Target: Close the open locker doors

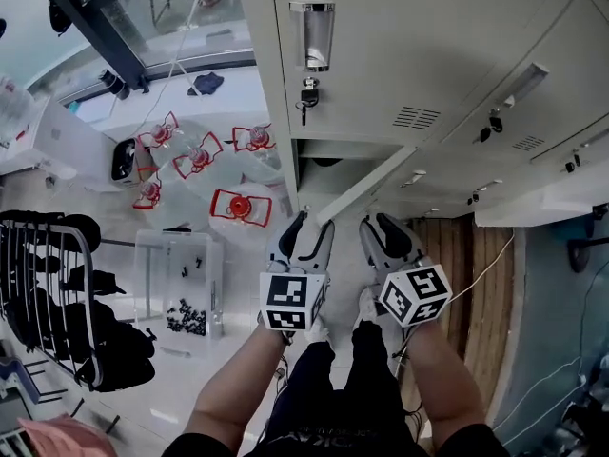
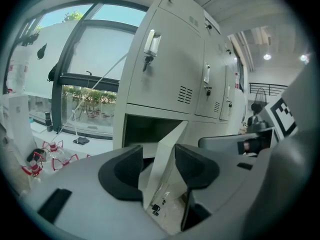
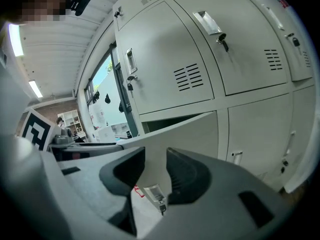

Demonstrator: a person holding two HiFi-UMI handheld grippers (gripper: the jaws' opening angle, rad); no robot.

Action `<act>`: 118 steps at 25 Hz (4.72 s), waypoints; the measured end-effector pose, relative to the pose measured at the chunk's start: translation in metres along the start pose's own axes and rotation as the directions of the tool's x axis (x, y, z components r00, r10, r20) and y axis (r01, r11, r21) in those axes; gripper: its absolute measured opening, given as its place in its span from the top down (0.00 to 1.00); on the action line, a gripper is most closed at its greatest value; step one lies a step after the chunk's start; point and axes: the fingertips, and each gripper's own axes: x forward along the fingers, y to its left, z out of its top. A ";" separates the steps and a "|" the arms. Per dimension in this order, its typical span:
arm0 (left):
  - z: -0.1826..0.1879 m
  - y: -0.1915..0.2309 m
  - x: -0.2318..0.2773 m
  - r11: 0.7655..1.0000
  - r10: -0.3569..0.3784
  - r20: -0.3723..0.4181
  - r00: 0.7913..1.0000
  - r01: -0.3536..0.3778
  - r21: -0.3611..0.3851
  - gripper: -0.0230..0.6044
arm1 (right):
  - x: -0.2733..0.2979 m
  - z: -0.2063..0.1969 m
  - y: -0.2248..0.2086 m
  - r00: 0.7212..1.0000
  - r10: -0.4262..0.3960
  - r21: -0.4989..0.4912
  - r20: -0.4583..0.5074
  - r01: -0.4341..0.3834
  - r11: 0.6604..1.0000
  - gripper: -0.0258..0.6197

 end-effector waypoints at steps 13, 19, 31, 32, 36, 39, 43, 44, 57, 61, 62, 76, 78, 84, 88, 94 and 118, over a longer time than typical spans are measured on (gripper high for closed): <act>0.019 0.053 0.040 0.993 0.106 0.037 0.994 -0.104 -0.056 0.64 | 0.064 0.020 -0.008 0.998 0.061 -0.015 0.023 -0.061 0.998 0.76; 0.028 0.068 0.054 0.985 0.167 0.036 0.985 -0.165 -0.046 0.64 | 0.079 0.026 -0.013 0.996 0.089 0.001 0.029 -0.089 0.996 0.76; 0.041 0.087 0.079 0.960 0.273 0.049 0.961 -0.269 -0.081 0.64 | 0.083 0.024 -0.029 0.993 0.115 0.024 0.024 -0.116 0.993 0.76; 0.042 0.088 0.081 0.958 0.278 0.049 0.959 -0.274 -0.083 0.64 | 0.083 0.023 -0.030 0.993 0.116 0.025 0.025 -0.116 0.993 0.76; 0.045 0.090 0.089 0.955 0.291 0.046 0.956 -0.287 -0.080 0.64 | 0.078 0.022 -0.037 0.994 0.108 0.035 0.030 -0.109 0.993 0.76; 0.047 0.092 0.092 0.952 0.301 0.043 0.953 -0.297 -0.076 0.64 | 0.073 0.021 -0.042 0.994 0.102 0.039 0.032 -0.103 0.994 0.76; 0.048 0.095 0.095 0.945 0.320 0.038 0.947 -0.316 -0.081 0.64 | 0.068 0.020 -0.045 0.995 0.093 0.042 0.034 -0.094 0.995 0.76; 0.048 0.095 0.095 0.944 0.324 0.036 0.945 -0.320 -0.082 0.64 | 0.067 0.020 -0.046 0.995 0.092 0.042 0.035 -0.094 0.995 0.76; 0.052 0.100 0.099 0.940 0.330 0.026 0.944 -0.326 -0.097 0.63 | 0.056 0.024 -0.053 0.996 0.075 0.037 0.055 -0.077 0.996 0.76; 0.053 0.096 0.091 0.949 0.303 0.030 0.953 -0.299 -0.098 0.63 | 0.053 0.032 -0.050 0.995 0.071 0.035 0.071 -0.074 0.997 0.76; 0.053 0.094 0.087 0.952 0.294 0.032 0.955 -0.290 -0.099 0.63 | 0.052 0.034 -0.049 0.995 0.071 0.032 0.075 -0.073 0.997 0.76; 0.082 0.008 -0.008 1.000 -0.002 0.128 0.992 0.003 0.000 0.73 | -0.018 0.069 -0.017 0.984 0.096 -0.024 0.151 -0.094 0.995 0.79; 0.097 -0.004 -0.019 0.999 -0.031 0.162 0.986 0.028 0.023 0.74 | -0.036 0.082 -0.017 0.979 0.076 -0.048 0.187 -0.068 0.997 0.79; 0.124 -0.059 -0.066 0.987 -0.148 0.187 0.971 0.134 0.089 0.79 | -0.108 0.112 -0.011 0.966 -0.030 -0.067 0.256 0.049 0.997 0.96; 0.138 -0.100 -0.090 0.972 -0.219 0.206 0.954 0.196 0.126 0.82 | -0.160 0.132 -0.015 0.951 -0.079 -0.070 0.299 0.104 0.992 0.96; 0.148 -0.168 -0.113 0.950 -0.300 0.221 0.928 0.271 0.154 0.87 | -0.244 0.156 -0.034 0.922 -0.134 -0.098 0.363 0.181 0.979 0.96; 0.057 -0.451 -0.297 0.974 -0.178 0.270 0.946 0.130 0.186 0.96 | -0.570 0.065 -0.073 0.907 -0.047 -0.084 0.418 0.090 0.992 0.96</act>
